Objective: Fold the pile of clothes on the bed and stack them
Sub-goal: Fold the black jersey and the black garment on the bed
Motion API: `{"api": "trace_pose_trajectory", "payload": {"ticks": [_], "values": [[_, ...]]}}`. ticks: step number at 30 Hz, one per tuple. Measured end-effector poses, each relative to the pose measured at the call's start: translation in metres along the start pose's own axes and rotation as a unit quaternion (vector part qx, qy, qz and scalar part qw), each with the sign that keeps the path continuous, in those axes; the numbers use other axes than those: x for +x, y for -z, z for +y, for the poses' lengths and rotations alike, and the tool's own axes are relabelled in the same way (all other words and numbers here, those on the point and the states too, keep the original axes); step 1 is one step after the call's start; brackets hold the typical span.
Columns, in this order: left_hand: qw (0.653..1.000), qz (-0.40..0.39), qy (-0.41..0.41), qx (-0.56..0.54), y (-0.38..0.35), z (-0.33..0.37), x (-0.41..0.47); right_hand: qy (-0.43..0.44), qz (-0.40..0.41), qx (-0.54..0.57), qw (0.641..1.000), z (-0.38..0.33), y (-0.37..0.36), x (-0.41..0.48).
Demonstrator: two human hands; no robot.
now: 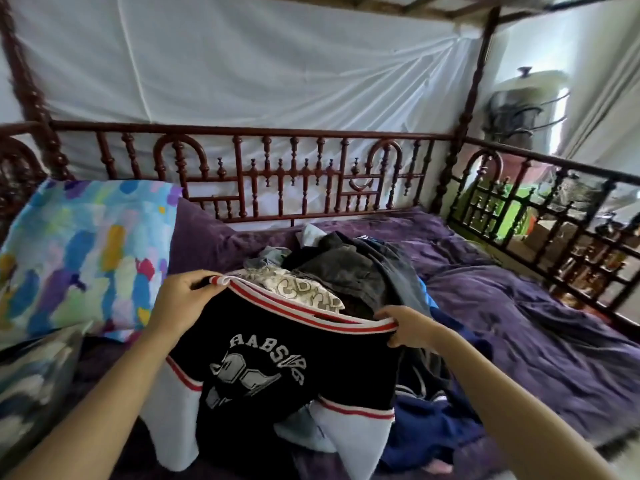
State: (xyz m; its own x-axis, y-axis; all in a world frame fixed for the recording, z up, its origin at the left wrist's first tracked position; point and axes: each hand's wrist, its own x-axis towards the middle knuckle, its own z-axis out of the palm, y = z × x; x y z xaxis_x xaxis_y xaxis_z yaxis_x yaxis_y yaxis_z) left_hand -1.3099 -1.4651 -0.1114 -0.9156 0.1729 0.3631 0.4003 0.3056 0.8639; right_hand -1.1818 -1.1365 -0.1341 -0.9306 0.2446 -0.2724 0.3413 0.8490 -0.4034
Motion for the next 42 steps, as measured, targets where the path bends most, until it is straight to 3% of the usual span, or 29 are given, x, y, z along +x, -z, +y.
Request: {"api": "trace_pose_trajectory", "payload": {"ticks": [2, 4, 6, 8, 14, 18, 23, 28, 32, 38, 42], "values": [[1.0, -0.016, 0.001, 0.004, -0.028, 0.01, -0.02, -0.027, 0.071, 0.002, 0.997, 0.037, 0.005, -0.009], [1.0, -0.028, 0.005, -0.005, -0.052, 0.026, -0.036, -0.052, 0.198, 0.058, 0.977, 0.064, 0.016, -0.019], [0.999, -0.03, -0.003, -0.018, -0.07, 0.048, -0.045, -0.091, 0.329, 0.122, 0.932, 0.078, 0.035, -0.032], [0.999, -0.022, -0.028, -0.02, -0.081, 0.077, -0.044, -0.099, 0.41, 0.194, 0.886, 0.082, 0.064, -0.045], [0.987, 0.049, -0.139, -0.071, -0.083, 0.166, -0.007, -0.023, 0.496, 0.429, 0.754, 0.062, 0.164, -0.089], [0.972, 0.096, -0.194, -0.087, -0.07, 0.214, 0.02, 0.043, 0.596, 0.341, 0.726, 0.048, 0.215, -0.109], [0.96, 0.131, -0.22, -0.113, -0.053, 0.253, 0.034, 0.127, 0.648, 0.313, 0.683, 0.027, 0.253, -0.126], [0.973, 0.115, -0.181, -0.081, -0.068, 0.23, 0.039, 0.101, 0.618, 0.288, 0.725, 0.036, 0.238, -0.101], [0.992, 0.052, -0.095, 0.06, -0.084, 0.171, 0.046, 0.039, 0.561, 0.268, 0.782, 0.06, 0.199, -0.061], [0.969, -0.037, 0.015, 0.243, -0.118, 0.093, 0.058, -0.032, 0.474, 0.23, 0.849, 0.094, 0.138, 0.006], [0.967, -0.081, 0.075, 0.231, -0.147, 0.042, 0.08, -0.087, 0.419, 0.218, 0.877, 0.116, 0.106, 0.061]]}}
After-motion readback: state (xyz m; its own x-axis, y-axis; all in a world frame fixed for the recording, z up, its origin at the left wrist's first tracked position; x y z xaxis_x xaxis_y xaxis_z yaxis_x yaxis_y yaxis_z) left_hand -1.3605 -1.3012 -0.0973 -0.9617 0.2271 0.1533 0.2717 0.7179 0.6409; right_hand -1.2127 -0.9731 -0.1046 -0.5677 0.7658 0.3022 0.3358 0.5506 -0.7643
